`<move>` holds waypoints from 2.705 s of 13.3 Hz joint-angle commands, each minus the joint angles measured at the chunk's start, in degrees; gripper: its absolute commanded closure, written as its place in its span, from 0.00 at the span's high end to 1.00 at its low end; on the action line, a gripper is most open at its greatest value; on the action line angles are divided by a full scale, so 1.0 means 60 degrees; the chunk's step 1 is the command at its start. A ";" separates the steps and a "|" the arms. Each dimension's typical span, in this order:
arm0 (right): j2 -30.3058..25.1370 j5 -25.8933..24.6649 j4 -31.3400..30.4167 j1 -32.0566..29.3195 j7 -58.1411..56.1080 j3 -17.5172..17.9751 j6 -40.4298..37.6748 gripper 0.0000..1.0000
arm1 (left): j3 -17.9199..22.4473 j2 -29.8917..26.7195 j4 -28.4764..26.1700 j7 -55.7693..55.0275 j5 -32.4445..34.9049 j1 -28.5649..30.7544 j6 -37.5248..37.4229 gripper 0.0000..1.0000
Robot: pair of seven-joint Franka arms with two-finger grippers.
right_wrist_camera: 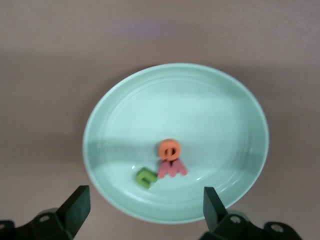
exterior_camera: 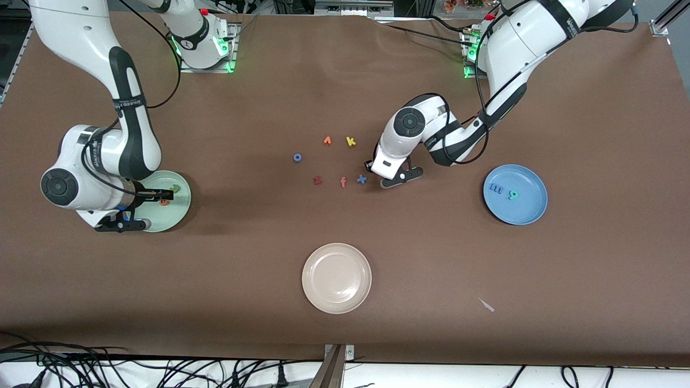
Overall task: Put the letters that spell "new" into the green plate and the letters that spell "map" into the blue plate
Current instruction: 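Put e on green plate with the right gripper while the left gripper grasps d, then drop yellow d on blue plate with the left gripper while the right gripper retracts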
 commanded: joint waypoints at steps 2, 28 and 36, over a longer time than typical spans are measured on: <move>-0.0306 0.0020 0.0615 0.0115 -0.0047 0.0017 -0.1639 1.00 | -0.0085 -0.0798 0.0722 0.0255 0.0192 0.0783 -0.2029 0.06; -0.4247 -0.1562 0.2595 -0.2668 0.0817 0.3210 -0.5291 1.00 | -0.1168 -0.0622 0.0885 0.9633 0.0207 0.8010 -0.4834 1.00; -0.4232 -0.1547 0.2595 -0.2727 0.0817 0.3195 -0.5144 1.00 | -0.1653 -0.0698 0.2043 0.9559 0.0118 0.7775 -0.5610 1.00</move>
